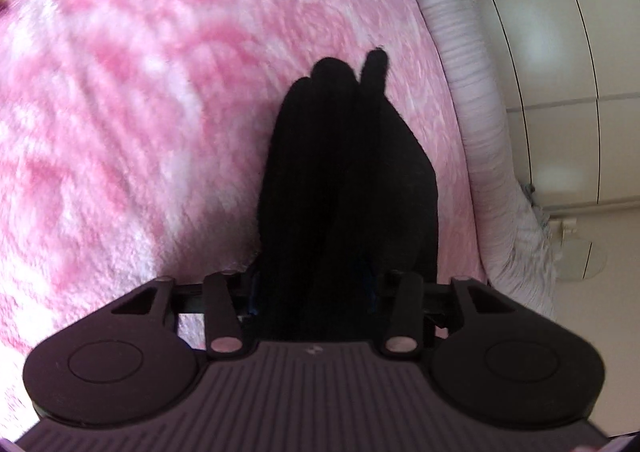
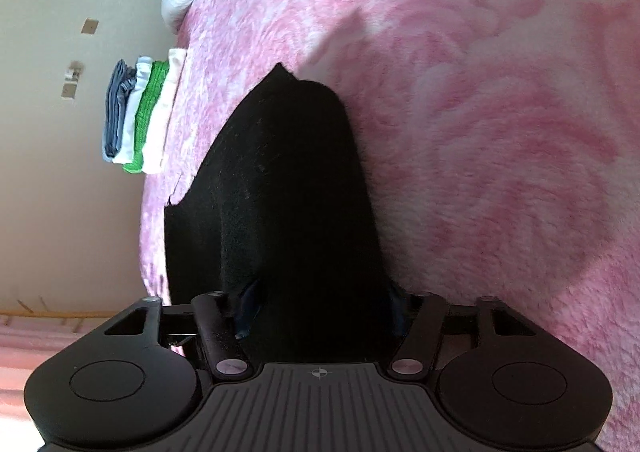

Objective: Fold clothes
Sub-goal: 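Lift the black square with both grippers and carry it toward the clothes stack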

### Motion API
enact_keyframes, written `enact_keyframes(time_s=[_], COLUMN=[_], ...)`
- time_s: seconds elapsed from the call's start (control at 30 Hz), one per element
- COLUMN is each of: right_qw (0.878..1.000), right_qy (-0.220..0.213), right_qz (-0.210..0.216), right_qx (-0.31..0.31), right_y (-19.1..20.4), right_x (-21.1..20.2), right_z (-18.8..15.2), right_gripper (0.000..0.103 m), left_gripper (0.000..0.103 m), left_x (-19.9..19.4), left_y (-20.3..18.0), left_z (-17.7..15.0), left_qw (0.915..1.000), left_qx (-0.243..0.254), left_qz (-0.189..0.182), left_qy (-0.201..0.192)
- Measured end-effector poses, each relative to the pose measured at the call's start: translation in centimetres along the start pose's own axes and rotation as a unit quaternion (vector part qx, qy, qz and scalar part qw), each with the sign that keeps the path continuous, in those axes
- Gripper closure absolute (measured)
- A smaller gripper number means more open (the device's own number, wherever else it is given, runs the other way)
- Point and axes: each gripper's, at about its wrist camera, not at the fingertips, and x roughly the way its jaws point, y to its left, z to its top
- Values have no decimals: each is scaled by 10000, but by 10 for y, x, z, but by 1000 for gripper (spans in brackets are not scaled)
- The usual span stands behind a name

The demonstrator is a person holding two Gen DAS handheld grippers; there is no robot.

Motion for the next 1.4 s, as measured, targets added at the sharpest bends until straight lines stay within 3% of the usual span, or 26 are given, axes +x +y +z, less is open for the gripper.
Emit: enact_keyframes(time_s=[0.2,0.4,0.53,0.77,0.9,1.03,1.2,1.3,1.4], right_qw=[9999,9983,9971,9978,9967,9953,9930,9913,9914], right_qy=[-157,-328,-380,-215,-273,-314,-365,-395,-511], right_qz=[54,162,303,622,746,880,1047,1148,1141], right_qx=[47,452,587,99,-139,-260,-412,-502,-386], right_y=[18,60,96,150,183,219,265,293,319], right_x=[-6,-34,-58,-88,-101,-77,-47,-29,18], right_z=[-19,-69,-100,-107,-107,-100,-92,-87,-80], right_gripper=[62,62,62,62,62,62,62,62,62], left_gripper=[73,73,73,73,73,73,73,73,73], left_x=[-25,-98,-151,-216,-249,-280,-312,-329,-345], left_y=[-18,-42,-61,-98,-125,-137,-125,-105,-79], left_z=[4,-12,-27,-49,-45,-22,28,74,136], left_qw=[9992,9985,9987,9972,9951,9922,9885,9888,9894], left_qx=[275,412,464,528,603,716,838,887,1010], left_qz=[-134,-141,-130,-289,-305,-345,-414,-424,-450], left_qy=[244,323,152,-455,-726,-963,-1185,-1126,-940])
